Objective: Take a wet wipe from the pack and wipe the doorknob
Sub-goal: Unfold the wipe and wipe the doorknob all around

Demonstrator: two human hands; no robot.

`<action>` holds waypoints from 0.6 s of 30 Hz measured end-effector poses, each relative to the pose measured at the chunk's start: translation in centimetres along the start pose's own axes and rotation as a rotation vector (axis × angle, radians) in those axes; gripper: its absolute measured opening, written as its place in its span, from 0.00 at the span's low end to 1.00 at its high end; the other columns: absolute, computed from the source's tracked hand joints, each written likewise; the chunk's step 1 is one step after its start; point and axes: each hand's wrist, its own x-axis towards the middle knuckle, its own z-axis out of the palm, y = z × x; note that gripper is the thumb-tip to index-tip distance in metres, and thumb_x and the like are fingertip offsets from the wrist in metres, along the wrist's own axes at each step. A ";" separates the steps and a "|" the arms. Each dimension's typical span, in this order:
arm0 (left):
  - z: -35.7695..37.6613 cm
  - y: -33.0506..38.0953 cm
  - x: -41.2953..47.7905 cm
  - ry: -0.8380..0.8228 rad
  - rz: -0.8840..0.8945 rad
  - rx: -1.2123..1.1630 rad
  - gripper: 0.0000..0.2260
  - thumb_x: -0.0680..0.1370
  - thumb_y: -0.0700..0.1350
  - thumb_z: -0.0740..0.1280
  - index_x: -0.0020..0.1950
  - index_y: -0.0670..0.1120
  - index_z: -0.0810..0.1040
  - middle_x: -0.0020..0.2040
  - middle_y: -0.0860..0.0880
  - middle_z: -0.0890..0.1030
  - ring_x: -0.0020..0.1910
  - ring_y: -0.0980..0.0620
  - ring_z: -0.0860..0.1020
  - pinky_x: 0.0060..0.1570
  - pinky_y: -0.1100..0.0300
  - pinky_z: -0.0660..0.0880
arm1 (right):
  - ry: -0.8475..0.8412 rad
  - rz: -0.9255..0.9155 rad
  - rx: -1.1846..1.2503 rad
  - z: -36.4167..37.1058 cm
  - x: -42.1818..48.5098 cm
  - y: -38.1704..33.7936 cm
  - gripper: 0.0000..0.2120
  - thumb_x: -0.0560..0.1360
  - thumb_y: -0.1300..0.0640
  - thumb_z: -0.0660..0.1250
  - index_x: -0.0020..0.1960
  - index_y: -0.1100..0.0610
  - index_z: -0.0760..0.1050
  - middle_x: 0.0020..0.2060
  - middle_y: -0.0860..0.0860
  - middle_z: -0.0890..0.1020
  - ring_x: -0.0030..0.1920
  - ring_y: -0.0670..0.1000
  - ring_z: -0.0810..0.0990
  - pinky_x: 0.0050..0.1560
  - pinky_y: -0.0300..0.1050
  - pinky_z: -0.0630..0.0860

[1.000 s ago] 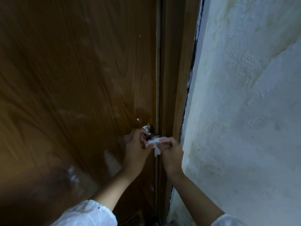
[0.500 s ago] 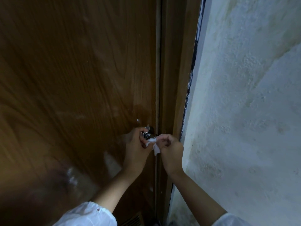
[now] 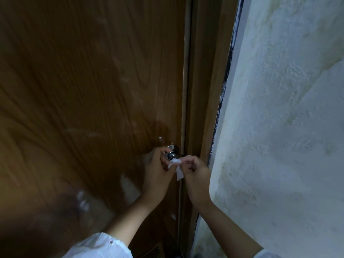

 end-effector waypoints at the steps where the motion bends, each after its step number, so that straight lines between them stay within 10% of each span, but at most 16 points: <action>1: -0.1 -0.2 -0.1 -0.006 -0.002 0.000 0.18 0.70 0.42 0.72 0.52 0.56 0.69 0.38 0.55 0.75 0.40 0.65 0.76 0.38 0.75 0.72 | -0.018 -0.009 -0.015 0.0 -0.2 0.1 0.03 0.74 0.62 0.67 0.46 0.56 0.78 0.41 0.46 0.82 0.44 0.43 0.81 0.43 0.27 0.75; 7: 0.1 -1.4 -1.2 -0.049 -0.050 -0.013 0.18 0.70 0.39 0.72 0.53 0.55 0.70 0.40 0.52 0.78 0.40 0.58 0.78 0.39 0.67 0.74 | -0.092 0.022 -0.151 -0.2 -0.6 1.1 0.06 0.74 0.65 0.67 0.49 0.67 0.78 0.46 0.61 0.83 0.47 0.53 0.81 0.45 0.26 0.71; 18: 0.7 -0.9 -0.8 0.061 0.011 -0.027 0.21 0.69 0.39 0.73 0.47 0.62 0.68 0.35 0.55 0.76 0.39 0.66 0.77 0.38 0.76 0.71 | -0.029 -0.086 -0.151 -0.7 0.7 -0.3 0.04 0.74 0.64 0.66 0.43 0.59 0.79 0.39 0.50 0.81 0.41 0.44 0.79 0.42 0.29 0.74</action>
